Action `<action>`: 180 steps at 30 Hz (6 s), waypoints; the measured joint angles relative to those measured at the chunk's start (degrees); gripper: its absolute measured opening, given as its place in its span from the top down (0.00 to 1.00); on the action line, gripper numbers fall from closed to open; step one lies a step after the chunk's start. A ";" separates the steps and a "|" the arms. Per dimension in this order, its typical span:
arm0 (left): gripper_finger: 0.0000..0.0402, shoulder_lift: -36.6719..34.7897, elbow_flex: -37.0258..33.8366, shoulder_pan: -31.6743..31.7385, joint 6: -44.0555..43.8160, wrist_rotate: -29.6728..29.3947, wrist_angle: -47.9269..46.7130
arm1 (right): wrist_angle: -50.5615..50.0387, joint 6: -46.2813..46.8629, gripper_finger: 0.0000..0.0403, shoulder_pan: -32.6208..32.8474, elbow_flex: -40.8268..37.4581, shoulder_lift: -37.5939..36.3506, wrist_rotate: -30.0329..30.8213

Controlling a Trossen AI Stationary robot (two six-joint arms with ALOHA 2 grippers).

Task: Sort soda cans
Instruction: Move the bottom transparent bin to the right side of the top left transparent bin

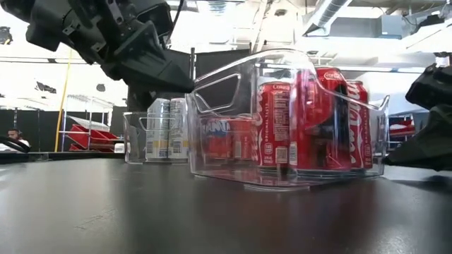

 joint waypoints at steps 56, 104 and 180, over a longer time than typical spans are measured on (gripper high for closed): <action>1.00 -24.97 9.02 -2.78 1.34 -1.03 -44.94 | -22.52 24.16 1.00 -2.69 64.51 31.32 -7.92; 1.00 -24.60 -7.84 -5.55 0.56 -5.38 -18.61 | -116.18 66.79 1.00 -1.79 88.43 34.44 3.99; 1.00 12.02 1.52 22.71 30.31 21.19 -0.12 | -50.46 10.39 1.00 31.30 77.34 17.89 23.59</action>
